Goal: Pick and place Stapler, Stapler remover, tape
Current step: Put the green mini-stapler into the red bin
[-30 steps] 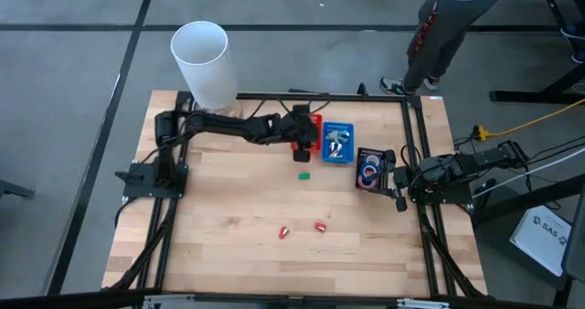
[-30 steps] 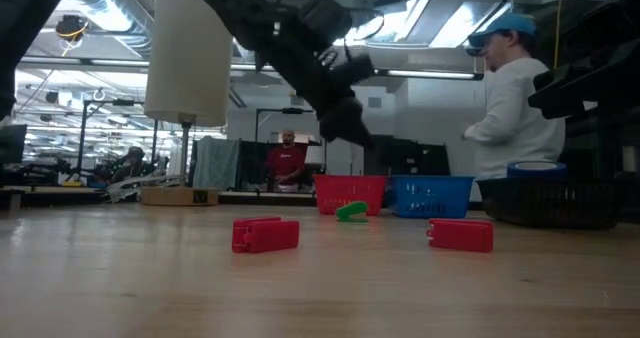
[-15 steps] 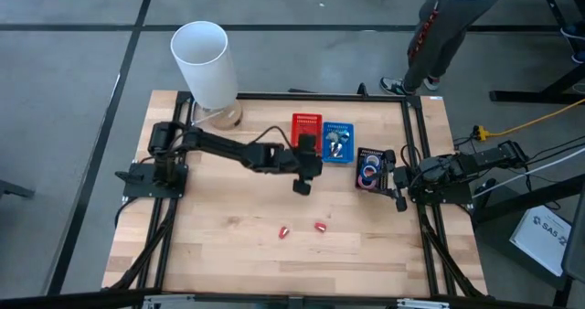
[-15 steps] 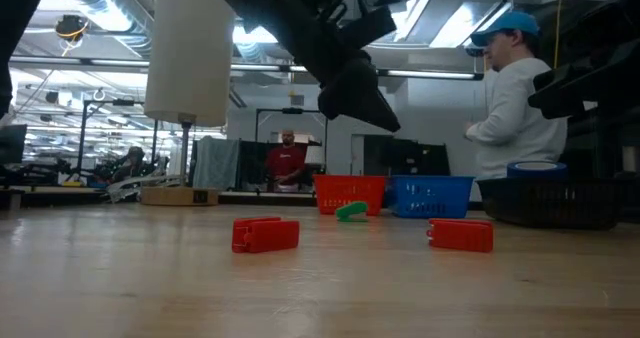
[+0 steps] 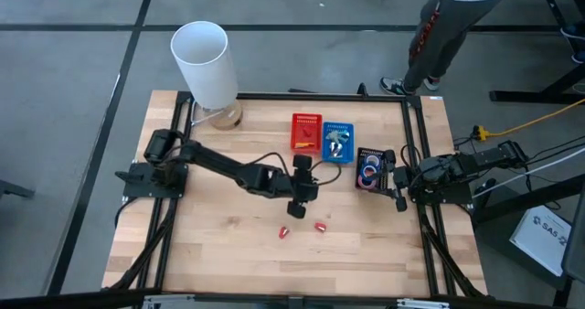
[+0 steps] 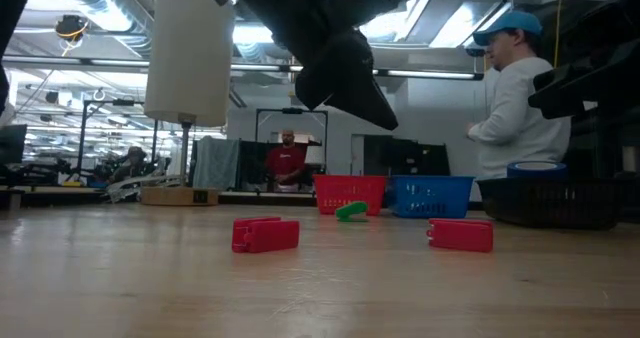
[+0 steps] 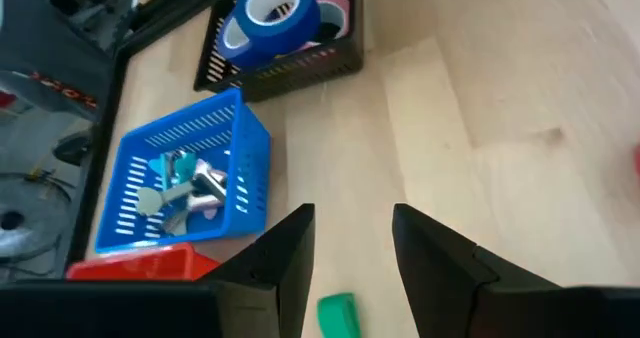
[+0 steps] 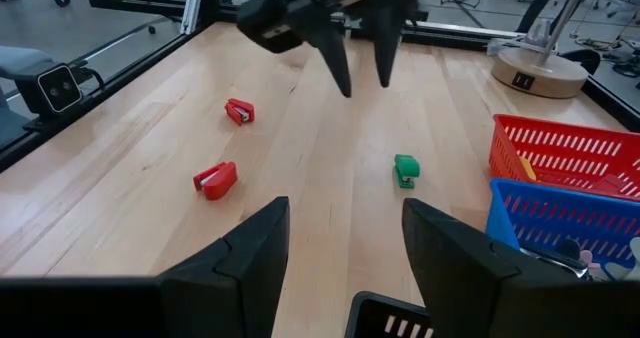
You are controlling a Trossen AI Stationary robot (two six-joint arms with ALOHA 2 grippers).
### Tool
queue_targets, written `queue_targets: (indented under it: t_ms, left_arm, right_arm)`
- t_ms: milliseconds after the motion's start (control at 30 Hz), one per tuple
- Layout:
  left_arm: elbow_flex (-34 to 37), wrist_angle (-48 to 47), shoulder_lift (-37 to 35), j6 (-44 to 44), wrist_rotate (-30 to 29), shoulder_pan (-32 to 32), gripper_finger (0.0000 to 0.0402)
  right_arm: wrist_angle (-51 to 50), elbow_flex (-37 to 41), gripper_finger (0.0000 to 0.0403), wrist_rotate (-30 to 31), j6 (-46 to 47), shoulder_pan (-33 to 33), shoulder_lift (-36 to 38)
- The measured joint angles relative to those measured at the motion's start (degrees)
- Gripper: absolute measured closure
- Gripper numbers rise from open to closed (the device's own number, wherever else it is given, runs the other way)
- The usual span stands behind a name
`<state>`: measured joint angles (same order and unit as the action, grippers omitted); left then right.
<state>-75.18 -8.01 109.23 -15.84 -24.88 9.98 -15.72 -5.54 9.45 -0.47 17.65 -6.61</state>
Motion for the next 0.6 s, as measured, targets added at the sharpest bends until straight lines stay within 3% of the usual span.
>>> queue_targets:
  t_ms: [200,600]
  left_arm:
    - [0.39,-3.71,1.28,5.46,-0.32,0.33,0.0270]
    - [6.00,-0.13,2.38,9.73,0.06,-4.01,0.0272]
  right_arm:
    - [0.00,0.00,0.0205,0.00,0.00,0.00,0.00]
    - [0.02,0.00,0.0205,0.00,0.00,0.01,-0.02]
